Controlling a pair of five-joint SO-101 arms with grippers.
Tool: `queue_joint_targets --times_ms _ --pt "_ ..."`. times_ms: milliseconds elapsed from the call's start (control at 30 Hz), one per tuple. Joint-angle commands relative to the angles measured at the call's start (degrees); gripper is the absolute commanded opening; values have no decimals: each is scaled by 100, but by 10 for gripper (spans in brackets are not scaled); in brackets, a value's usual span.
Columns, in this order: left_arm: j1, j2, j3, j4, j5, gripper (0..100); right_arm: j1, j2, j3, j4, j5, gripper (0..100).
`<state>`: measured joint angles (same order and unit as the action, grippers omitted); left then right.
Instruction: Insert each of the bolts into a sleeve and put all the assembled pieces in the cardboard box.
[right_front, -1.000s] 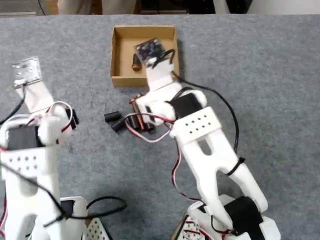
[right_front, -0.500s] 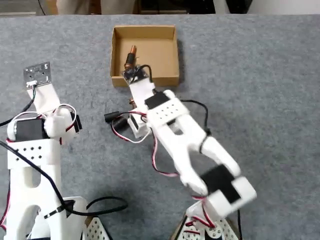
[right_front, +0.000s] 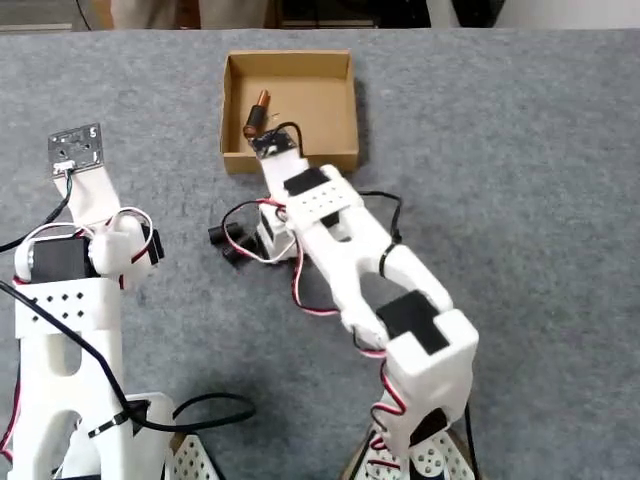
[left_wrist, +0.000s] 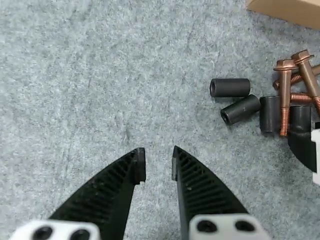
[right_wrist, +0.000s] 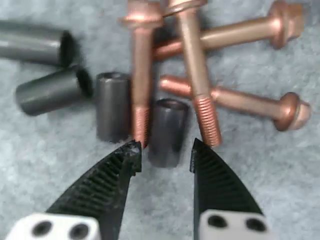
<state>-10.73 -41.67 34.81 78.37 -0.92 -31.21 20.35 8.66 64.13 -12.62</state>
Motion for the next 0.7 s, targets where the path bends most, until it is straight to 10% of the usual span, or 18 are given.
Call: queue_joint_targets --times_ms 0,667 --pt "-26 -31 -70 -97 -26 99 171 189 -462 -62 -9 167" --pt "-53 22 -149 -44 62 103 145 1103 -690 237 132 37"
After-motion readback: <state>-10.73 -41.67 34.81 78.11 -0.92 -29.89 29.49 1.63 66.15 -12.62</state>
